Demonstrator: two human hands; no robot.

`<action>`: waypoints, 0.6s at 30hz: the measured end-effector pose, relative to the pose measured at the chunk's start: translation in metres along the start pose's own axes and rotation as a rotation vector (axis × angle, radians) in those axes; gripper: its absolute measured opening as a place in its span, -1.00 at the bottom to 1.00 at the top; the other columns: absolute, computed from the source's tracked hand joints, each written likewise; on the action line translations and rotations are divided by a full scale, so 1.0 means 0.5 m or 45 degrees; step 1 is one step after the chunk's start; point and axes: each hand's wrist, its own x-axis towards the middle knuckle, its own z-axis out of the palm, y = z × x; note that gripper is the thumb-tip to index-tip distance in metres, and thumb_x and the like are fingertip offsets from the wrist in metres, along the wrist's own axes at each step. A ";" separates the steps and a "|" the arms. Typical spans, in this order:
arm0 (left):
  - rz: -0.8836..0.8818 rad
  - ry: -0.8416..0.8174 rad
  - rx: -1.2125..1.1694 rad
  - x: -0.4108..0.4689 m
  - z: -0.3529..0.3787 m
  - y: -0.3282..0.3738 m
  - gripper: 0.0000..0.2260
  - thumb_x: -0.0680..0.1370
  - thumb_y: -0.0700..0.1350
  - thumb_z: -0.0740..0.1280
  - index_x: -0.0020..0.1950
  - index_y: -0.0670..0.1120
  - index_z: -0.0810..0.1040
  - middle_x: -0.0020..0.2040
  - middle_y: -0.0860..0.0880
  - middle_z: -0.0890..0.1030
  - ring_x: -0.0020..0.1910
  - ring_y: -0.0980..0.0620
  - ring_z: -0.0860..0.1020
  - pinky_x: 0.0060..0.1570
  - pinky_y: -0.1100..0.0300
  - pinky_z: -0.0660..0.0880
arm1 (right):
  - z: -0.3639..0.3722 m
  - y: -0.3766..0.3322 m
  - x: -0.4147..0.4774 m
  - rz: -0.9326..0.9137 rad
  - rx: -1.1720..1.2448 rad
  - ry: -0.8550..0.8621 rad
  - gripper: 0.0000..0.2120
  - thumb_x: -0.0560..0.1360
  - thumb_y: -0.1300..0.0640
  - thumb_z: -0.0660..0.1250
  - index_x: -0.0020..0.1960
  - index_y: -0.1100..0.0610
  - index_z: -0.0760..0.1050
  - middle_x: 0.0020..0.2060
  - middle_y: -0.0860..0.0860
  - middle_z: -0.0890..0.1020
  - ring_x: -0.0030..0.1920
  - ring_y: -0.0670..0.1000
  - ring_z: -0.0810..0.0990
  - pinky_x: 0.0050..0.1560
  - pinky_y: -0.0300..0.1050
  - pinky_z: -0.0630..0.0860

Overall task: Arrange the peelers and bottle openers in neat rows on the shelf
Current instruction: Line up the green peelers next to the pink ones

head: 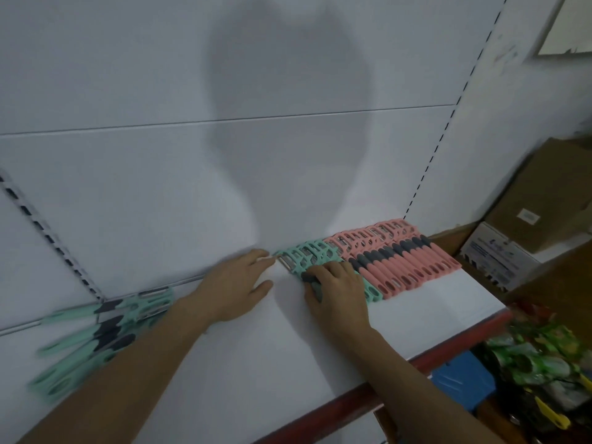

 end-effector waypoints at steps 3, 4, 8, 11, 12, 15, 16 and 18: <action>-0.098 0.032 0.034 -0.056 -0.043 -0.011 -0.50 0.66 0.13 0.19 0.55 -0.07 0.39 0.54 -0.06 0.38 0.48 -0.11 0.39 0.43 0.02 0.35 | -0.017 -0.024 0.003 -0.054 -0.025 0.001 -0.76 0.56 0.02 0.35 0.18 0.05 0.63 0.08 0.00 0.65 0.11 0.08 0.50 0.12 0.02 0.43; -0.177 0.026 0.047 -0.085 -0.056 -0.016 -0.45 0.64 0.18 0.15 0.57 -0.06 0.35 0.56 -0.06 0.35 0.50 -0.11 0.36 0.42 0.00 0.34 | -0.018 -0.037 0.003 -0.081 -0.020 -0.025 -0.75 0.56 0.02 0.36 0.20 0.05 0.63 0.10 0.01 0.65 0.14 0.10 0.51 0.15 0.04 0.44; -0.642 -0.225 0.222 -0.209 -0.083 -0.042 -0.05 0.51 0.44 0.22 0.68 -0.02 -0.11 0.68 -0.09 -0.07 0.64 -0.14 0.00 0.55 -0.16 0.09 | 0.001 -0.109 -0.009 -0.215 0.013 -0.182 -0.75 0.57 -0.01 0.31 0.20 -0.01 0.62 0.12 -0.01 0.63 0.20 0.11 0.48 0.14 0.04 0.39; -1.027 -0.394 0.096 -0.296 -0.098 -0.059 0.21 0.34 0.51 0.37 0.66 -0.03 -0.28 0.66 -0.20 -0.09 0.62 -0.24 0.02 0.54 -0.23 0.11 | 0.037 -0.189 -0.025 -0.301 0.086 -0.307 -0.73 0.57 0.01 0.27 0.22 0.00 0.59 0.11 0.00 0.61 0.16 0.11 0.49 0.06 -0.01 0.40; -1.089 -0.385 0.013 -0.313 -0.098 -0.065 0.25 0.32 0.50 0.42 0.66 -0.05 -0.26 0.66 -0.20 -0.03 0.61 -0.23 0.07 0.53 -0.19 0.17 | 0.050 -0.216 -0.032 -0.315 0.118 -0.352 -0.72 0.58 0.02 0.26 0.24 0.00 0.58 0.11 0.01 0.60 0.14 0.11 0.49 0.04 -0.03 0.41; -1.115 -0.286 -0.050 -0.343 -0.099 -0.079 0.21 0.30 0.48 0.46 0.68 -0.05 -0.11 0.64 -0.13 0.09 0.59 -0.17 0.11 0.51 -0.18 0.20 | 0.080 -0.282 -0.057 -0.322 0.204 -0.416 -0.69 0.58 0.06 0.26 0.30 0.07 0.54 0.12 0.06 0.53 0.11 0.11 0.50 0.01 -0.04 0.47; -1.104 -0.274 -0.005 -0.351 -0.099 -0.084 0.19 0.29 0.50 0.45 0.67 -0.03 -0.04 0.63 -0.11 0.13 0.58 -0.16 0.13 0.50 -0.21 0.17 | 0.088 -0.293 -0.066 -0.325 0.213 -0.422 -0.68 0.58 0.08 0.26 0.31 0.09 0.53 0.12 0.07 0.52 0.10 0.11 0.49 0.01 -0.04 0.49; -1.033 -0.253 0.129 -0.362 -0.100 -0.102 0.16 0.23 0.55 0.41 0.65 0.02 0.06 0.59 -0.08 0.15 0.56 -0.14 0.12 0.48 -0.26 0.10 | 0.096 -0.301 -0.081 -0.333 0.222 -0.429 -0.67 0.57 0.14 0.27 0.32 0.11 0.53 0.11 0.08 0.51 0.08 0.10 0.48 0.03 -0.02 0.51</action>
